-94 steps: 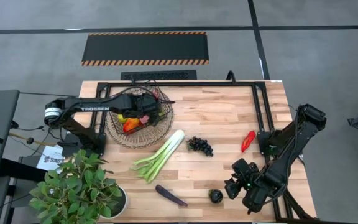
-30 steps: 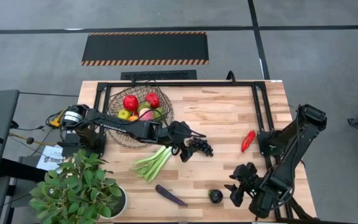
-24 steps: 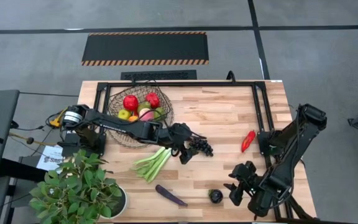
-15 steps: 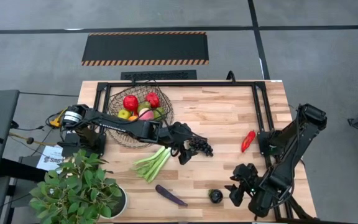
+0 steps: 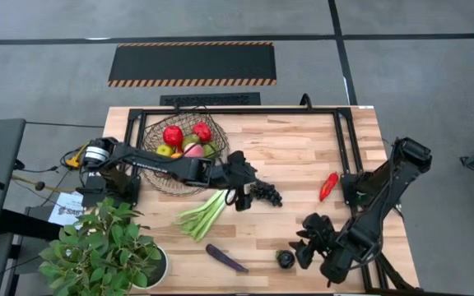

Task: Build produce basket
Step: Put the black grapes into the wire basket

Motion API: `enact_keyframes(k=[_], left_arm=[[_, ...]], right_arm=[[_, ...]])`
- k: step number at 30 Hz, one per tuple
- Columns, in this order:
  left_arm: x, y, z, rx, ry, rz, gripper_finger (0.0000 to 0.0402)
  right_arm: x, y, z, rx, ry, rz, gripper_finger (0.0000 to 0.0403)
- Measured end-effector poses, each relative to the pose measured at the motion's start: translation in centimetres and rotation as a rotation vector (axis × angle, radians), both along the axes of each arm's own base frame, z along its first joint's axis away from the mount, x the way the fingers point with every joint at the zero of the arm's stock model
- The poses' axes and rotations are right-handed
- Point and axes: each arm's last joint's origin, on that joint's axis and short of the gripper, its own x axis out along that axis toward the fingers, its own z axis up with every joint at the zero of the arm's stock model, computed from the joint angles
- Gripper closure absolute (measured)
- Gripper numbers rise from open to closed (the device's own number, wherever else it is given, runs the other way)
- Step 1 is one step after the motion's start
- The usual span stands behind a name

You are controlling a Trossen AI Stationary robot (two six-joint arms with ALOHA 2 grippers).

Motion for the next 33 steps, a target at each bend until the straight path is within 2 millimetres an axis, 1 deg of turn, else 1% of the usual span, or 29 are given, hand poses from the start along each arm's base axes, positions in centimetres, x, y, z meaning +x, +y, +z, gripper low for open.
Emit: enact_keyframes(k=[2, 7, 11, 15, 17, 19, 22, 25, 28, 31, 33], left_arm=[[0.1, 0.6, -0.1, 0.046, -0.001, -0.006, 0.0046], [0.2, 2.0, -0.3, 0.034, 0.001, -0.01, 0.0046], [0.4, 3.3, -0.1, 0.098, -0.01, -0.037, 0.0046], [0.5, 4.8, 0.0, 0.141, -0.005, -0.03, 0.0046], [0.5, 5.2, 0.0, 0.127, -0.006, -0.027, 0.0046], [0.4, 5.4, -0.1, 0.067, -0.012, -0.009, 0.0046], [0.3, 4.9, 0.1, -0.009, 0.028, 0.004, 0.0046], [-0.1, 3.5, 1.0, -0.036, 0.11, -0.005, 0.0046], [-0.8, 1.8, 1.9, -0.046, 0.194, 0.025, 0.0046], [-1.0, 0.2, 3.1, -0.05, 0.172, 0.096, 0.0046], [-1.0, -0.7, 3.3, -0.046, 0.135, 0.153, 0.0046]], right_arm=[[0.3, -0.3, 0.0, -0.008, -0.001, -0.002, 0.0148], [1.2, -0.6, 0.2, 0.024, -0.026, -0.035, 0.0148], [1.8, -0.8, 0.4, 0.051, -0.051, -0.049, 0.0148], [2.0, -0.9, 0.4, 0.05, -0.055, -0.056, 0.0148], [2.0, -0.9, 0.4, 0.049, -0.055, -0.057, 0.0148], [2.1, -1.0, 0.4, 0.047, -0.055, -0.061, 0.0148], [2.2, -1.2, 0.4, 0.0, -0.047, -0.019, 0.0148], [2.5, -1.4, 0.4, -0.076, -0.033, 0.044, 0.0148], [2.9, -1.9, 0.4, -0.161, -0.016, 0.11, 0.0148], [3.5, -2.6, 0.4, -0.22, -0.001, 0.141, 0.0148], [3.9, -3.0, 0.4, -0.261, 0.01, 0.164, 0.0148]])
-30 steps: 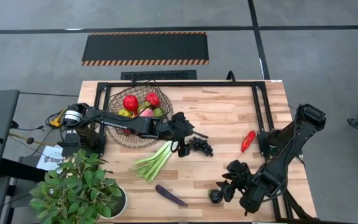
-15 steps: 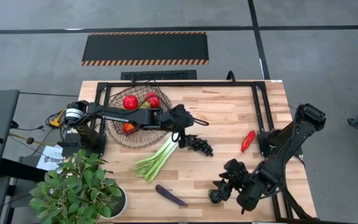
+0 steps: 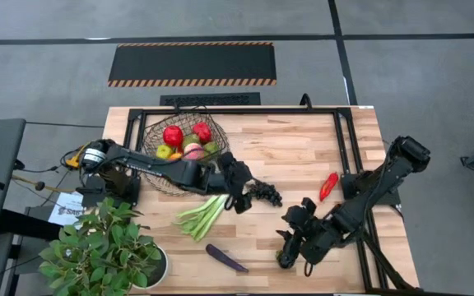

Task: Build produce basket
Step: Put the black grapes into the wire basket

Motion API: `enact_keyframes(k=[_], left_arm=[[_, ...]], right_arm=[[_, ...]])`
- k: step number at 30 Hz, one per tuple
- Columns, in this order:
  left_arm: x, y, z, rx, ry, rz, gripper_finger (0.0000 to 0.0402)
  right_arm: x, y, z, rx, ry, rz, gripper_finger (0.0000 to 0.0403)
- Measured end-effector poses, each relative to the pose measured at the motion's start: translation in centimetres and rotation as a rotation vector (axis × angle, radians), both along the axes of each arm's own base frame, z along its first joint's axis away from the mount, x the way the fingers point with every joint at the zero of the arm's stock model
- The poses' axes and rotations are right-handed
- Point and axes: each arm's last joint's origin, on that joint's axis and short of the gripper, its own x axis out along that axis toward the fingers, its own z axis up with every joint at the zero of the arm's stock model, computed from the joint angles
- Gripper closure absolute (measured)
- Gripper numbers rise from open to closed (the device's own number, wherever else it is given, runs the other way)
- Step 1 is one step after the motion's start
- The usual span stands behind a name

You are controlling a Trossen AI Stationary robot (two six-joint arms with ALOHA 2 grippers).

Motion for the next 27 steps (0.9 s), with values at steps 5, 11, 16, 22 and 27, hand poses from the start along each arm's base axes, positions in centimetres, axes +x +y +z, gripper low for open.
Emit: enact_keyframes(k=[5, 11, 16, 22, 27], left_arm=[[-0.1, -2.2, -0.8, 0.057, -0.105, 0.109, 0.0046], [-0.4, -3.5, -2.1, -0.045, -0.17, 0.211, 0.0046], [-0.4, -3.5, -2.8, -0.086, -0.209, 0.265, 0.0046], [0.4, -2.6, -2.3, -0.09, -0.262, 0.226, 0.0046], [0.9, -1.0, -2.1, -0.048, -0.234, 0.124, 0.0046]], right_arm=[[1.0, -1.3, 0.0, -0.076, 0.083, 0.126, 0.0148], [1.8, -2.2, 0.7, 0.018, 0.185, 0.256, 0.0148], [1.7, -1.5, 0.5, 0.032, 0.156, 0.206, 0.0148], [1.0, -0.7, 0.7, 0.002, 0.106, 0.174, 0.0148], [-0.1, 0.4, 0.8, 0.047, 0.112, 0.188, 0.0148]])
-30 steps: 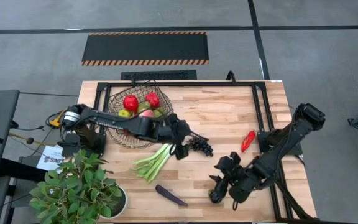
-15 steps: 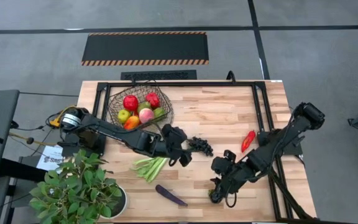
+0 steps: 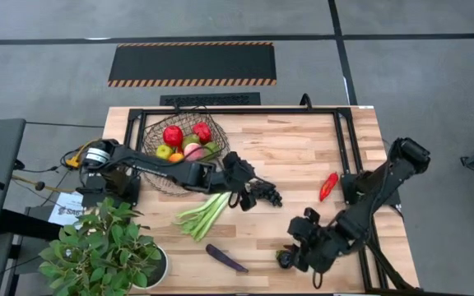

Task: Build produce basket
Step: Put the black grapes into the wire basket

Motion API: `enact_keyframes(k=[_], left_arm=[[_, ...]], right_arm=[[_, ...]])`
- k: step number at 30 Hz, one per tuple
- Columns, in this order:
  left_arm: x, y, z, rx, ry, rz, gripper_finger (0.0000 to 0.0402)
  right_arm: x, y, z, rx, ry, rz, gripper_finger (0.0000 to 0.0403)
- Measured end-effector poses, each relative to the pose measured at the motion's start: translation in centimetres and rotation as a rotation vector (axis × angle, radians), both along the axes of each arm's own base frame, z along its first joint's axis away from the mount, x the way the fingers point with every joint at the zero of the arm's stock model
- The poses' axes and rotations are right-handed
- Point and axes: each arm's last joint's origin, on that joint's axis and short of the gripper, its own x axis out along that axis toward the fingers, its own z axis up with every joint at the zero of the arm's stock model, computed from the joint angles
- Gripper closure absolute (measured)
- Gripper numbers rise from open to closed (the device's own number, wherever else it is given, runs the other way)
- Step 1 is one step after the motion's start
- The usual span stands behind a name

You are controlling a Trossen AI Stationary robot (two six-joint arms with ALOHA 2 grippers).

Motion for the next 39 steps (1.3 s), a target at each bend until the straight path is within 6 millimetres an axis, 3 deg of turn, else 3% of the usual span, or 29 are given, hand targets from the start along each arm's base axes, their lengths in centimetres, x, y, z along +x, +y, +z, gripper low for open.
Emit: enact_keyframes(k=[4, 8, 15, 19, 27, 32, 39], left_arm=[[0.3, 1.9, -1.1, 0.126, 0.122, -0.079, 0.0046], [1.3, 3.2, -3.1, 0.125, 0.196, -0.158, 0.0046], [3.6, 3.5, -8.0, 0.179, 0.281, -0.391, 0.0046], [4.3, 3.9, -11.0, 0.243, 0.362, -0.432, 0.0046], [5.1, 4.9, -14.9, 0.27, 0.429, -0.486, 0.0052], [5.0, 5.2, -15.5, 0.181, 0.448, -0.43, 0.0105], [5.0, 5.3, -15.3, 0.122, 0.432, -0.302, 0.0232]], right_arm=[[-0.7, 1.4, -0.9, 0.018, 0.02, -0.013, 0.0148], [-0.8, 2.3, -1.8, 0.054, 0.029, -0.072, 0.0148], [-0.2, 3.7, -3.6, 0.183, 0.038, -0.21, 0.0148], [0.4, 4.0, -4.1, 0.24, 0.016, -0.274, 0.0148], [1.6, 3.7, -3.8, 0.299, -0.033, -0.302, 0.0148], [1.7, 3.6, -3.8, 0.297, -0.032, -0.306, 0.0148], [1.2, 3.8, -3.9, 0.275, -0.015, -0.284, 0.0148]])
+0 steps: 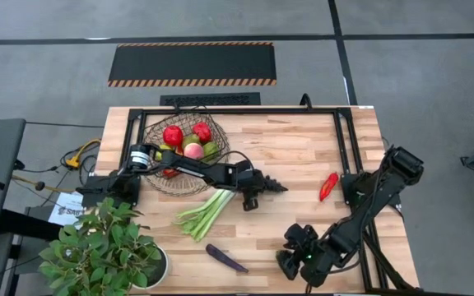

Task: Build produce basket
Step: Put the black grapes into the wire basket

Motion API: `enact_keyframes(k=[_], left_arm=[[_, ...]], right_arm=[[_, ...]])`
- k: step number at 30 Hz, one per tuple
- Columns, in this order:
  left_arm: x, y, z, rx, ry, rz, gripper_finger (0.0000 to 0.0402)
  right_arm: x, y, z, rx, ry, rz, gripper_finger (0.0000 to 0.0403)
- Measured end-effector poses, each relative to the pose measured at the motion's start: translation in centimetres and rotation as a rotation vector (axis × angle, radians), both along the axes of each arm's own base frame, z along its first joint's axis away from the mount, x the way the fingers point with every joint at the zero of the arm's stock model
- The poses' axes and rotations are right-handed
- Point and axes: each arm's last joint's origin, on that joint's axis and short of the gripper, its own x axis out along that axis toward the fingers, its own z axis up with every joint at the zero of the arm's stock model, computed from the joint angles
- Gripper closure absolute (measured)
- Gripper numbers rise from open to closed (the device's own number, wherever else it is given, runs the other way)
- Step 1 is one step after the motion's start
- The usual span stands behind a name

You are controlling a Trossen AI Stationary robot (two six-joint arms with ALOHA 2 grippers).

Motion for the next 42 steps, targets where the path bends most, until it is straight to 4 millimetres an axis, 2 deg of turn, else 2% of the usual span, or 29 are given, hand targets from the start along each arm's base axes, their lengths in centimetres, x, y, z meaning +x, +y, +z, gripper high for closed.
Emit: enact_keyframes(k=[6, 10, 13, 15, 22, 25, 29, 32, 36, 42], left_arm=[[0.7, -0.4, 1.6, -0.083, -0.001, 0.111, 0.034], [1.7, -0.7, 3.7, -0.11, -0.052, 0.167, 0.0378], [2.3, -0.7, 5.8, -0.135, -0.055, 0.237, 0.0381], [2.6, -0.7, 8.0, -0.122, -0.051, 0.282, 0.0375], [1.9, 0.3, 15.8, 0.063, -0.033, 0.435, 0.0373], [0.2, 1.7, 18.8, 0.116, -0.014, 0.633, 0.0374], [-3.0, 3.6, 21.3, 0.177, -0.015, 1.006, 0.0371], [-3.7, 4.2, 22.4, 0.158, -0.159, 1.161, 0.0367], [-4.1, 4.3, 22.5, 0.101, -0.327, 1.359, 0.0368], [-4.2, 6.1, 20.5, 0.127, -0.274, 1.424, 0.037]], right_arm=[[-0.9, 0.4, 0.6, 0.004, -0.008, 0.027, 0.0148], [-1.8, 0.7, 0.5, -0.039, 0.009, 0.045, 0.0148], [-2.4, 1.0, 0.5, -0.047, 0.01, 0.062, 0.0148], [-2.9, 1.2, 0.7, -0.065, 0.006, 0.071, 0.0148], [-4.5, 0.7, 2.0, -0.112, -0.018, 0.07, 0.0148], [-4.7, 0.4, 2.3, -0.116, -0.014, 0.07, 0.0148], [-4.6, 0.4, 2.4, -0.111, -0.026, 0.056, 0.0148], [-4.5, 0.3, 2.5, -0.11, -0.059, 0.006, 0.0148], [-4.5, 0.2, 2.6, -0.11, -0.087, -0.032, 0.0148], [-4.5, 0.2, 2.7, -0.097, -0.079, -0.028, 0.0148]])
